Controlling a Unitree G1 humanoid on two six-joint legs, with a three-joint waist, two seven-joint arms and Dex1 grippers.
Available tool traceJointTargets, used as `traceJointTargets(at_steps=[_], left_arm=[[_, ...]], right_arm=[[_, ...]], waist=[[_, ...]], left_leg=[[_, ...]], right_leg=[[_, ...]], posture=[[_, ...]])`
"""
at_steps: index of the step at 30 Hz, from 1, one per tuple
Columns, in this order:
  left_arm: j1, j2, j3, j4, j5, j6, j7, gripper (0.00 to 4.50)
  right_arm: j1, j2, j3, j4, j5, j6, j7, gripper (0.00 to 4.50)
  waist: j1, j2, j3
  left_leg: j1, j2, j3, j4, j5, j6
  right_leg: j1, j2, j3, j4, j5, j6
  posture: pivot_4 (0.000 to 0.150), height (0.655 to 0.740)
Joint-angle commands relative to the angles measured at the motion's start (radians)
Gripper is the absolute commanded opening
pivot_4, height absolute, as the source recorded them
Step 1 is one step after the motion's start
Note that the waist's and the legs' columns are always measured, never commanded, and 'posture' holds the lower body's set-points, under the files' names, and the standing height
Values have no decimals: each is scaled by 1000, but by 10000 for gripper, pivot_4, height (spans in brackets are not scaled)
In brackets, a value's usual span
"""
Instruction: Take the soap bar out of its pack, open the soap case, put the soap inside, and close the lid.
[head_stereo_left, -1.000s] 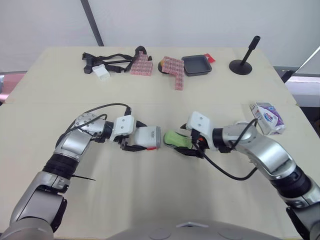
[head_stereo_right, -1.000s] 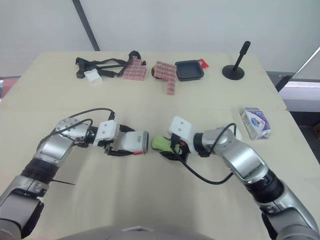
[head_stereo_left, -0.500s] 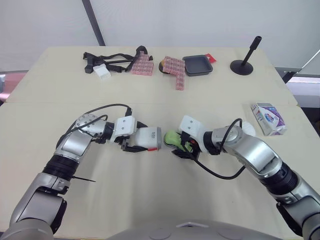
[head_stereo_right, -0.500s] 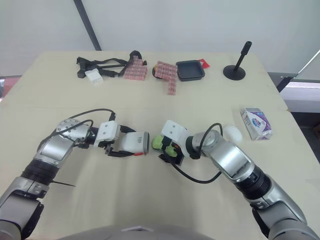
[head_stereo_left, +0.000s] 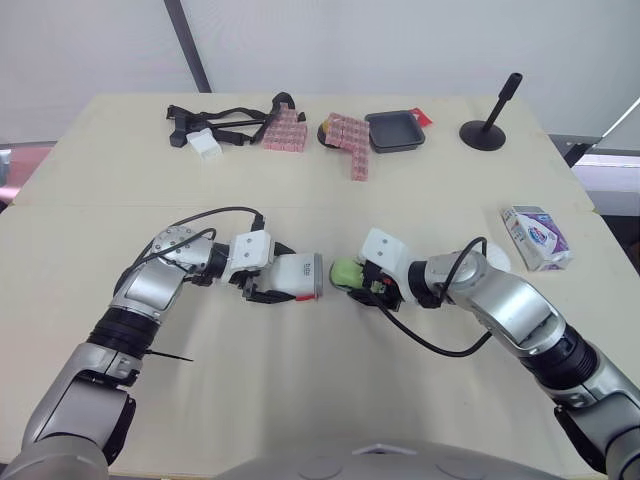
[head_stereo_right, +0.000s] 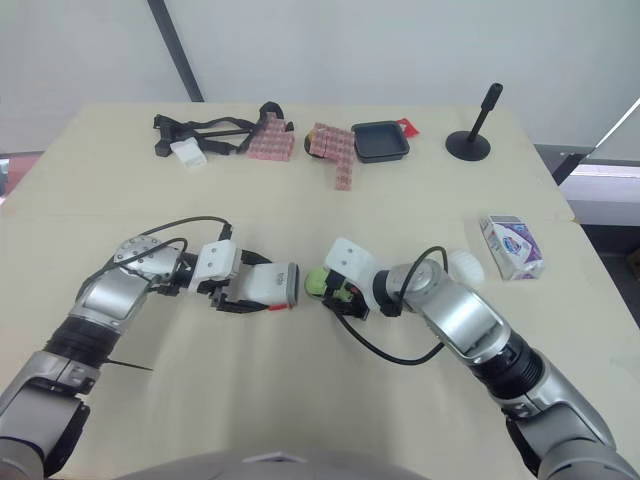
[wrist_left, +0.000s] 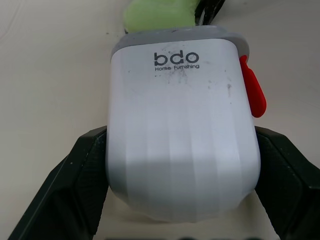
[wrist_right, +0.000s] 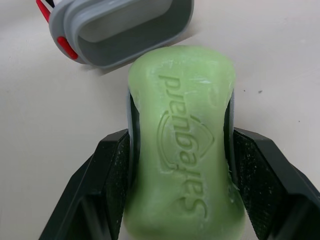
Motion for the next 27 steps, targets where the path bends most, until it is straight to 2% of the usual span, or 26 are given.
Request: traceJointTargets(at_steps=[1, 10, 27], left_arm=[[-10, -2, 2, -3, -4, -9, -3, 36529], [-9, -41, -17, -25, -2, -21, 4, 36529], [-8, -115, -66, -103, 3, 5, 54, 36529]], right_arm=[[6, -41, 10, 13, -10, -47, 48, 25256], [-55, -163, 49, 1, -31, -163, 232, 25256], [-147, -161, 100, -2, -85, -105, 292, 25256]], waist=[[1, 0, 0], [1, 0, 0], [0, 0, 0]], left_leg=[[0, 0, 0, 0, 0, 0], [-1, 0, 0, 0, 0, 0], [-2, 1, 0, 1, 0, 1]], right_leg=[[0, 0, 0, 0, 0, 0], [0, 0, 0, 0, 0, 0], [-1, 1, 0, 1, 0, -1]], posture=[[1500, 7400], [1500, 7400], [1500, 7400]])
